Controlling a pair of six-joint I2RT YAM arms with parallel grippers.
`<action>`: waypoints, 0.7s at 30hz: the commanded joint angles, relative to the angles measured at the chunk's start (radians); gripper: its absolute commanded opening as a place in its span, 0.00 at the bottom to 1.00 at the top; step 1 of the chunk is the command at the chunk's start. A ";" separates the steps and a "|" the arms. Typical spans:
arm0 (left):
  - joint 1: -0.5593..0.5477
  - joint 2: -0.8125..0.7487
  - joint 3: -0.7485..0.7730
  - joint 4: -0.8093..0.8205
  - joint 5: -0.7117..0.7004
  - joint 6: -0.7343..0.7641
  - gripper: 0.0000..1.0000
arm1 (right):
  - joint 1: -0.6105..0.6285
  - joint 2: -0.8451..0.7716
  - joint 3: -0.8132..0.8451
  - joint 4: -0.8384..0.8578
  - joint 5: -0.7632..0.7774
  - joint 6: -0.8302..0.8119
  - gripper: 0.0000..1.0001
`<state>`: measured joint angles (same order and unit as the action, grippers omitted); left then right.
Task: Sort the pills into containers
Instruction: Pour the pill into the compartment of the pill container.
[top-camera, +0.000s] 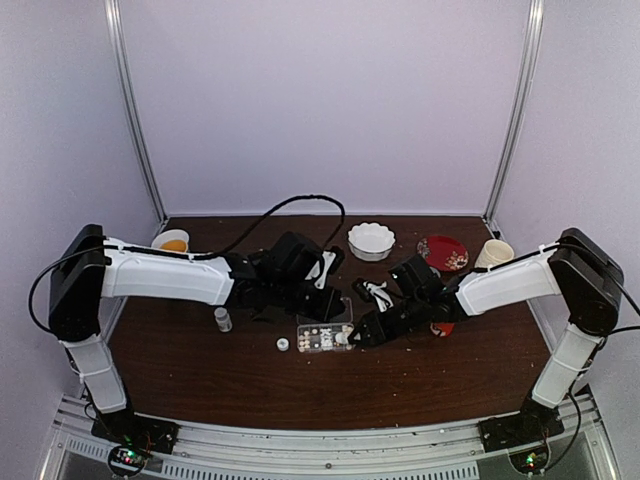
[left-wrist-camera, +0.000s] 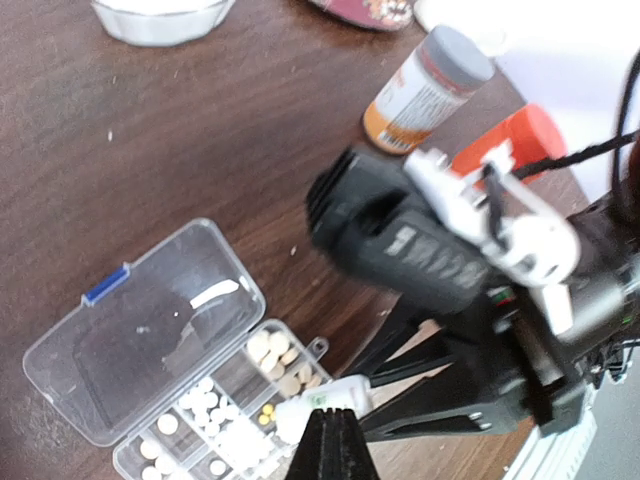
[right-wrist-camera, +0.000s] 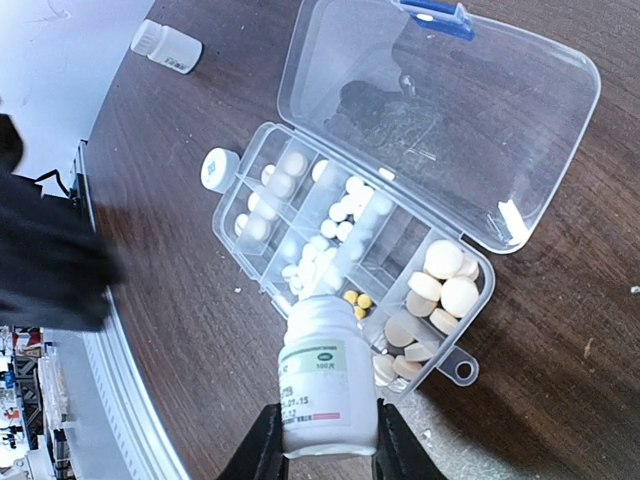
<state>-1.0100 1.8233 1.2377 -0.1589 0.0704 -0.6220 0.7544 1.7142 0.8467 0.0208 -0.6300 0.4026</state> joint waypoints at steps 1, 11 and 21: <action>-0.007 -0.005 -0.027 0.110 0.036 -0.012 0.00 | -0.004 -0.016 0.025 -0.008 0.025 -0.017 0.00; -0.031 0.106 -0.035 0.134 0.083 -0.055 0.00 | -0.003 -0.014 0.037 -0.041 0.046 -0.026 0.00; -0.030 -0.026 -0.002 0.024 -0.047 -0.007 0.00 | -0.003 -0.033 0.049 -0.079 0.058 -0.039 0.00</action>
<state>-1.0359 1.8915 1.2118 -0.1184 0.0849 -0.6525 0.7547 1.7065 0.8722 -0.0406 -0.6003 0.3828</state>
